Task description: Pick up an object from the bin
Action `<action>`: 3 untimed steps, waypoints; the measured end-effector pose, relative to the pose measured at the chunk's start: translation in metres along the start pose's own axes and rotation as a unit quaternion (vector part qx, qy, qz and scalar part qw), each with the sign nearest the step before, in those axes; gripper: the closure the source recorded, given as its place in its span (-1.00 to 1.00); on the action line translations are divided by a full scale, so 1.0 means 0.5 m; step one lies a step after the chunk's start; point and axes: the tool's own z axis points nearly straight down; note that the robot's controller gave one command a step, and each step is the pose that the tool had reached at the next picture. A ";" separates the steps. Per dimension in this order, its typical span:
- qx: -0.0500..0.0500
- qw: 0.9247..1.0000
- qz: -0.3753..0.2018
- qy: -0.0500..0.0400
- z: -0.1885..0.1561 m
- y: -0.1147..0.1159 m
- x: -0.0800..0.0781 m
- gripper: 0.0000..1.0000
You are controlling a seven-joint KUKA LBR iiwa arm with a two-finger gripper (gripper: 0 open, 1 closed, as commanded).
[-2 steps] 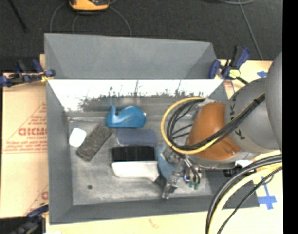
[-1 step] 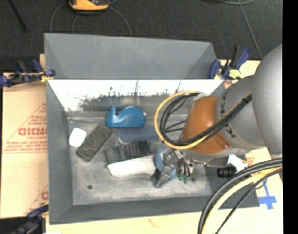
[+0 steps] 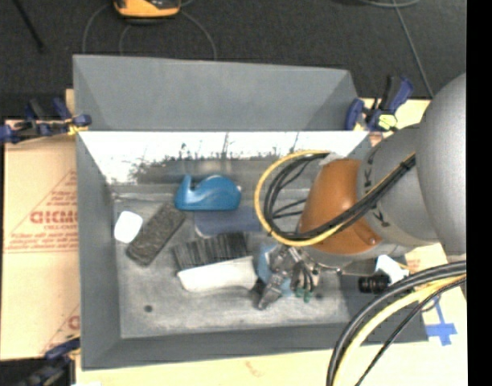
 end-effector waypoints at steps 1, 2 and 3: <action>0.000 1.000 0.000 0.000 -0.004 -0.001 0.001 1.00; 0.002 1.000 -0.001 0.005 -0.041 -0.002 0.007 1.00; 0.000 1.000 -0.002 0.002 -0.075 0.000 0.002 1.00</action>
Offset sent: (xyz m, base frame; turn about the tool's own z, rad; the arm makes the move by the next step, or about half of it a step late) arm 0.0001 -0.0001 0.0286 0.0000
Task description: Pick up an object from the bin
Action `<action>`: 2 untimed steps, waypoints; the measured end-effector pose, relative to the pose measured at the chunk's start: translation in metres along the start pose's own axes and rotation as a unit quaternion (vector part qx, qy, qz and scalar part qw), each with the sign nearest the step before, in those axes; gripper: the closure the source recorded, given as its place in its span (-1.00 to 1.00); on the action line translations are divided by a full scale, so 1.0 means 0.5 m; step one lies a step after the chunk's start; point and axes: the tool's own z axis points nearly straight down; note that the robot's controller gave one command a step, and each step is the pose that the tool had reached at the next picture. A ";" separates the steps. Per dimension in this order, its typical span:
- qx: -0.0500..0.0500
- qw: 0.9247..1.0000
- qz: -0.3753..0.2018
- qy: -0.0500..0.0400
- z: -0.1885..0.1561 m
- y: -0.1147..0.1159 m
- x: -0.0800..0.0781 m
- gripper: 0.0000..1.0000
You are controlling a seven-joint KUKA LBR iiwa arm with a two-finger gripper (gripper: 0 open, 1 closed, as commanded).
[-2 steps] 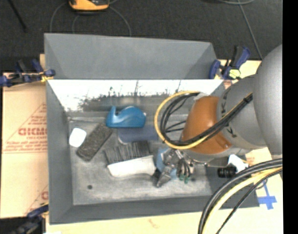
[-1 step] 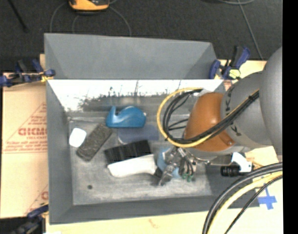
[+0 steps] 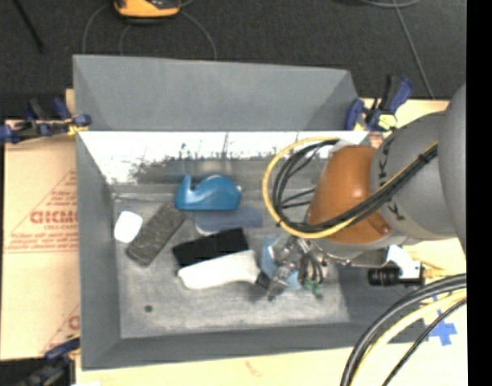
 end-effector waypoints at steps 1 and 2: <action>0.000 1.000 -0.001 0.001 -0.018 -0.001 0.001 1.00; 0.000 1.000 -0.002 0.001 -0.046 -0.001 0.001 1.00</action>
Offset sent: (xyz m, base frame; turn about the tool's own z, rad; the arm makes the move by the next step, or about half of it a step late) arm 0.0000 -0.0001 0.0362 0.0000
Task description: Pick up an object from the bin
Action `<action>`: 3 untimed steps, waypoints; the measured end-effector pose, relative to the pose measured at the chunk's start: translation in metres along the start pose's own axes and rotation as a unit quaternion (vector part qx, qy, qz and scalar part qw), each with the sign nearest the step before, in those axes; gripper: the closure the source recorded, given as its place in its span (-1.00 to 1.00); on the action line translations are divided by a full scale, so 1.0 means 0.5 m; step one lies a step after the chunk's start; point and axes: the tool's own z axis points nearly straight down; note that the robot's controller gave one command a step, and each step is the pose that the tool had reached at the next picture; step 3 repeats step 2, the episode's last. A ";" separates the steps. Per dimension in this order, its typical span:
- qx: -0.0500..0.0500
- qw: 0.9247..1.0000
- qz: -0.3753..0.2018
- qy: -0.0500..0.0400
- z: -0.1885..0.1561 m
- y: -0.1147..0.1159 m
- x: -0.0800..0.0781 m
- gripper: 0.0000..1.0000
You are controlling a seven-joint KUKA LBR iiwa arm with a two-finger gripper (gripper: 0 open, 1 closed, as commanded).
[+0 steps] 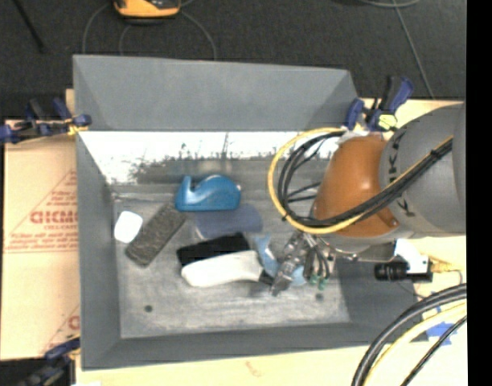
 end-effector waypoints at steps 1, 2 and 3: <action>0.000 1.000 -0.001 -0.001 -0.015 0.000 -0.002 1.00; 0.000 1.000 -0.002 0.000 -0.034 -0.001 -0.001 1.00; 0.000 1.000 -0.002 0.000 -0.034 -0.001 -0.001 1.00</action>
Offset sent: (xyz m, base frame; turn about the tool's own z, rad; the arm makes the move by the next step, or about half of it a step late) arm 0.0000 0.0001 0.0278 0.0000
